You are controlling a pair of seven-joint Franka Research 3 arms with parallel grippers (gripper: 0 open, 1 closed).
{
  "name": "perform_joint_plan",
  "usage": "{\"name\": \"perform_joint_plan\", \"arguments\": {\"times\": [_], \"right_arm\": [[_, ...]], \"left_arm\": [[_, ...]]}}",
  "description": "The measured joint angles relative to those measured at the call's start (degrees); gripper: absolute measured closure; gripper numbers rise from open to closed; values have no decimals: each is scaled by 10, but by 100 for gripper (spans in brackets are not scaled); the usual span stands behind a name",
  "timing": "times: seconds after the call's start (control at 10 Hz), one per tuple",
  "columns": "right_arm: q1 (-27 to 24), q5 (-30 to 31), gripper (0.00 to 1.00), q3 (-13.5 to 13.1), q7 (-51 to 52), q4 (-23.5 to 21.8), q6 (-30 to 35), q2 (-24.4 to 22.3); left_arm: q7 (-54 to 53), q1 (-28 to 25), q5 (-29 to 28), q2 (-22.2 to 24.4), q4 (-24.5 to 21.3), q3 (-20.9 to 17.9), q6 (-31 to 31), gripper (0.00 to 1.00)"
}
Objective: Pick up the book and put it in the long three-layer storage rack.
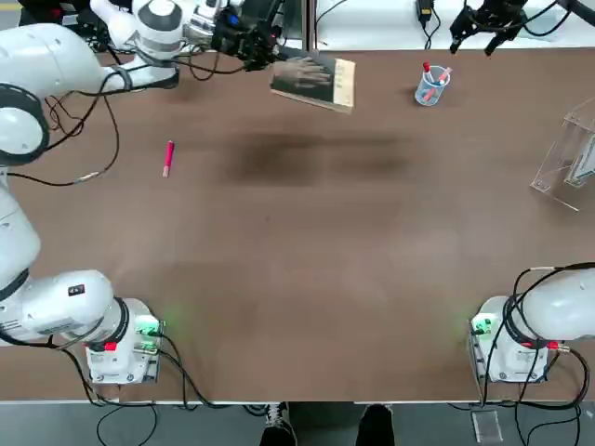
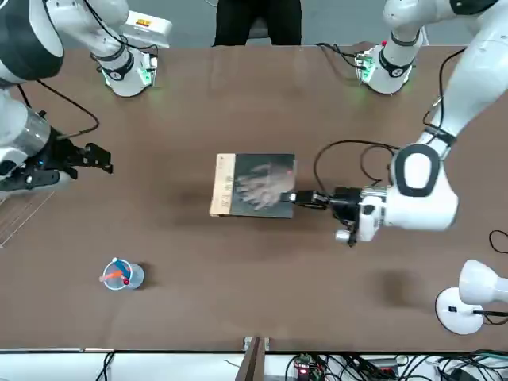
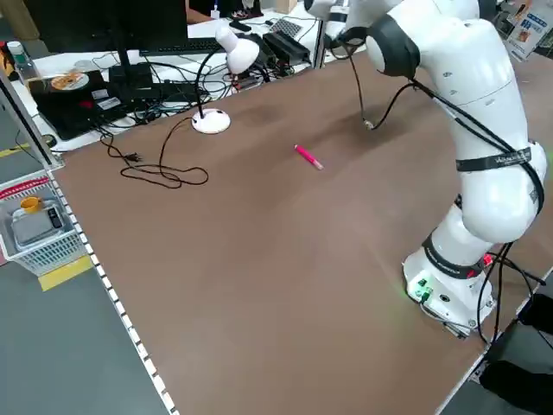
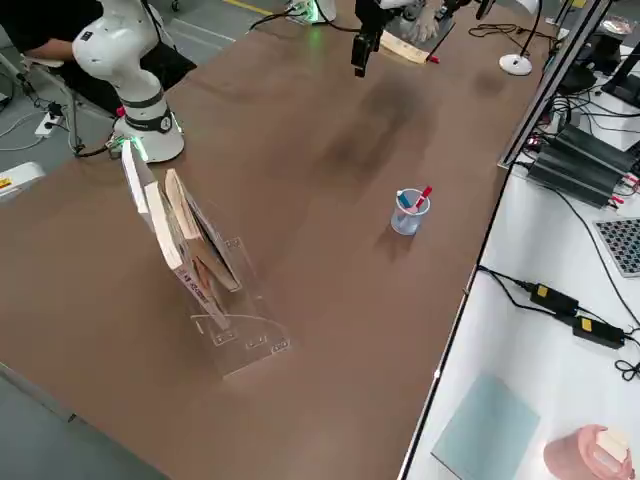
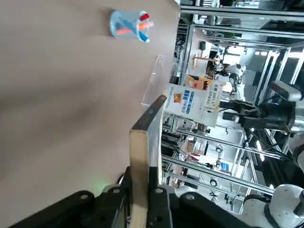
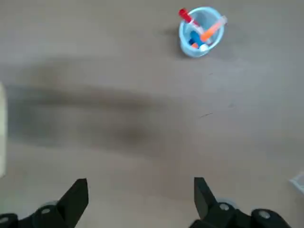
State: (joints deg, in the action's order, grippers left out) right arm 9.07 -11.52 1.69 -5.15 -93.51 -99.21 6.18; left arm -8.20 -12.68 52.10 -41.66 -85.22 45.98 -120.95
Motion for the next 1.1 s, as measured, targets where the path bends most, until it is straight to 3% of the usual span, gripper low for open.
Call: {"name": "perform_joint_plan", "arguments": {"times": [0.4,1.1], "right_arm": [[-10,-77,1,-2,13,-29,-29,9],[-64,-276,1,-4,94,-84,-35,15]], "left_arm": [[-82,43,93,-14,1,-5,-21,100],[-102,101,98,-28,2,-6,-107,100]]}}
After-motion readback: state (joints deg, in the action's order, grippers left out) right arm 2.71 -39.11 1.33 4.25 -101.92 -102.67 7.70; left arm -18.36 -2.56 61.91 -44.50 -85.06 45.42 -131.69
